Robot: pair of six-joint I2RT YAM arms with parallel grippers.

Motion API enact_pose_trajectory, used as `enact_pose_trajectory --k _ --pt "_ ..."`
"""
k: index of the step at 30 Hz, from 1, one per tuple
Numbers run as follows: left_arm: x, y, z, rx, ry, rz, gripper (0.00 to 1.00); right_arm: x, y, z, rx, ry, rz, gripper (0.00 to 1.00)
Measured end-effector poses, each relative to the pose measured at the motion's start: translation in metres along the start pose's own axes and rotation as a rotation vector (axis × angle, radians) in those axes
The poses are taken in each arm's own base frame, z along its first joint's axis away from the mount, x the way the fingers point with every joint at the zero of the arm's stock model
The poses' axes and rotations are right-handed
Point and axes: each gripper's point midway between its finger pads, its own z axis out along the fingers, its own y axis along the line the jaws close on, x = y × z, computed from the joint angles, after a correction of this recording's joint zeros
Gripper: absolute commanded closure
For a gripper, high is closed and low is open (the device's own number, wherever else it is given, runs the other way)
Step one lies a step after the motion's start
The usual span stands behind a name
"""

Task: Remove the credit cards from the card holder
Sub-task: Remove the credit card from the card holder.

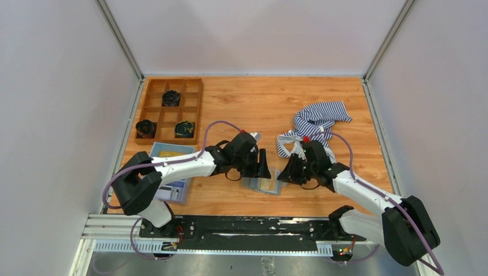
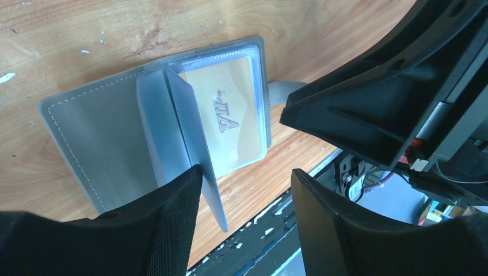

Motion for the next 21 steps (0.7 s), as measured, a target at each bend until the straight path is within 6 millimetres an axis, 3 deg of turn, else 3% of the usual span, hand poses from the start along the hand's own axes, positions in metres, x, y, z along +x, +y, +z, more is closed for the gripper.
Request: enact_pose_trajectory --k 12,21 --pt "-0.002 -0.006 0.0 0.02 -0.003 0.003 0.39 -0.007 0.02 -0.006 -0.065 0.002 -0.031 0.61" --pt "-0.006 -0.032 -0.002 0.146 -0.006 0.0 0.39 -0.007 0.023 -0.005 -0.08 0.008 -0.026 0.62"
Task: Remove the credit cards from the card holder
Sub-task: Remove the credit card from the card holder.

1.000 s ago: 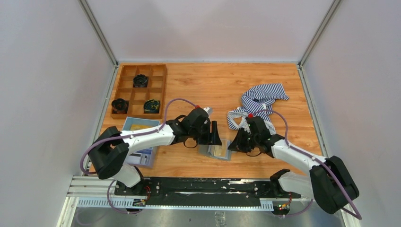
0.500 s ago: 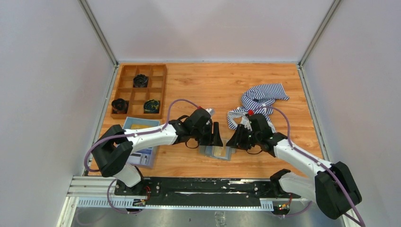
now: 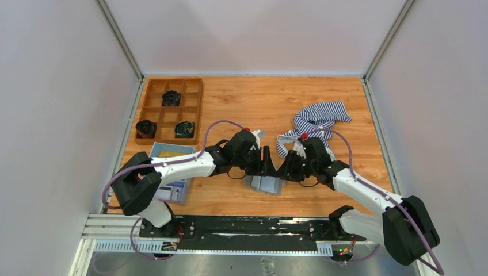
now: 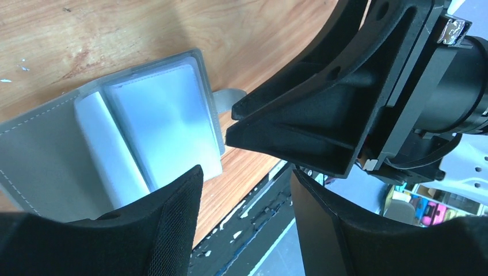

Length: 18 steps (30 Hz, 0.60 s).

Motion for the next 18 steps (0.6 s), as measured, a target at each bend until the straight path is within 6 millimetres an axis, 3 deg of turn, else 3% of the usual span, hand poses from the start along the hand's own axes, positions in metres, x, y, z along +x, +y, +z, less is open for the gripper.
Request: enact_pose_trajectory --k 5,18 --pt "0.003 0.004 0.001 -0.002 -0.002 -0.006 0.4 -0.002 0.002 0.001 -0.007 -0.005 0.004 0.7" --pt "-0.002 0.061 -0.01 -0.212 -0.052 -0.06 0.4 0.003 -0.003 0.016 -0.008 0.04 0.031 0.69"
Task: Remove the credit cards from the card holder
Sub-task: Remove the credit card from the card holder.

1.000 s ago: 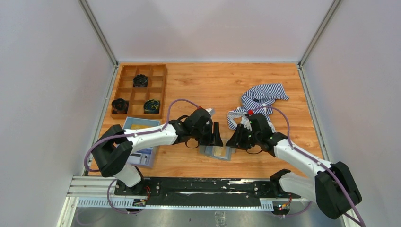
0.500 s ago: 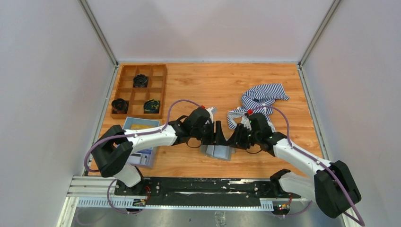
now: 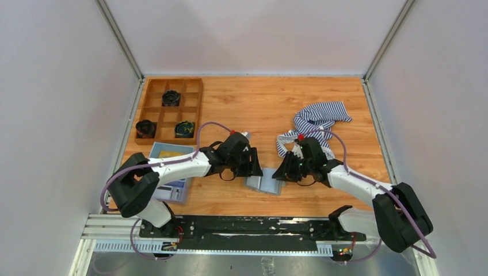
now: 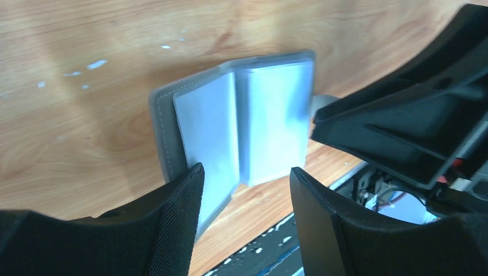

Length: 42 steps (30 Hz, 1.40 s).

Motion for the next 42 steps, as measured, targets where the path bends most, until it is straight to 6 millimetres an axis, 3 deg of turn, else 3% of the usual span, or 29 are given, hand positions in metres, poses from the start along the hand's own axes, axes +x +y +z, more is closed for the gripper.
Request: enact_pose_trajectory --k 8,21,36,42 --pt "0.006 0.028 0.002 -0.062 0.016 -0.029 0.4 0.001 -0.003 0.005 0.002 0.017 0.006 0.69" --pt "0.009 0.032 0.003 -0.065 0.023 -0.031 0.41 0.001 0.003 0.009 -0.025 0.021 -0.006 0.7" --pt "0.013 0.037 0.004 -0.069 0.028 -0.032 0.41 0.017 0.022 0.014 -0.063 0.072 -0.053 0.7" --pt "0.013 0.036 0.0 -0.068 0.023 -0.032 0.41 0.02 0.031 0.017 -0.073 0.089 -0.069 0.61"
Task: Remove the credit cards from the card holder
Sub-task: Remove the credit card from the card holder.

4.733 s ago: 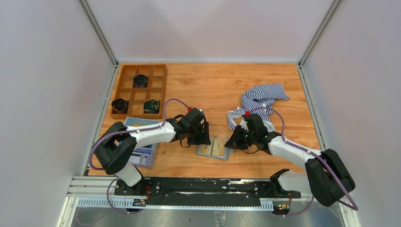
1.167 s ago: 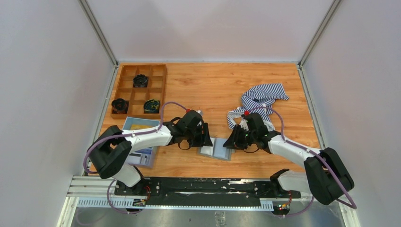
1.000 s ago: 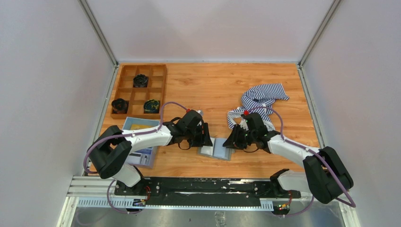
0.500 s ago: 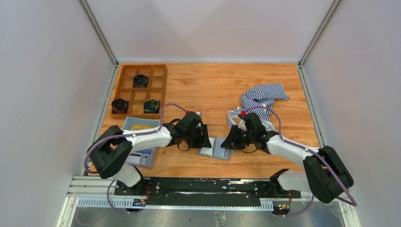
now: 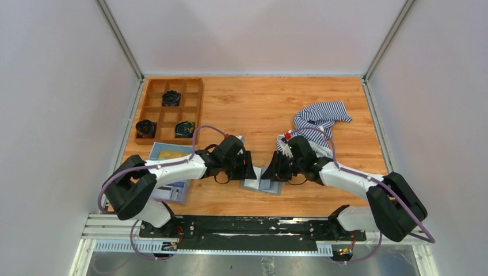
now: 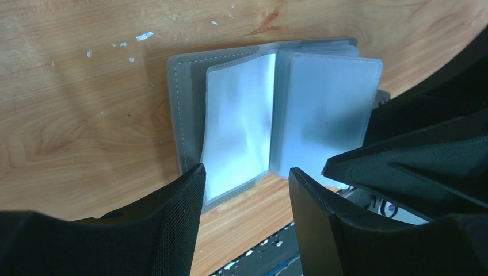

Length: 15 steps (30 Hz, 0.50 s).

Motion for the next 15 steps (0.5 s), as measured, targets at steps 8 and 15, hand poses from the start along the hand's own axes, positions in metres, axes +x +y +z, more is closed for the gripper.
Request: enact_pose_trajectory --k 8,15 --pt "-0.037 -0.006 -0.04 0.06 -0.124 -0.039 0.4 -0.013 0.024 0.008 -0.04 -0.006 -0.043 0.57" --pt "-0.05 0.001 -0.064 0.049 -0.182 -0.056 0.39 -0.012 0.026 0.032 -0.02 0.046 -0.053 0.55"
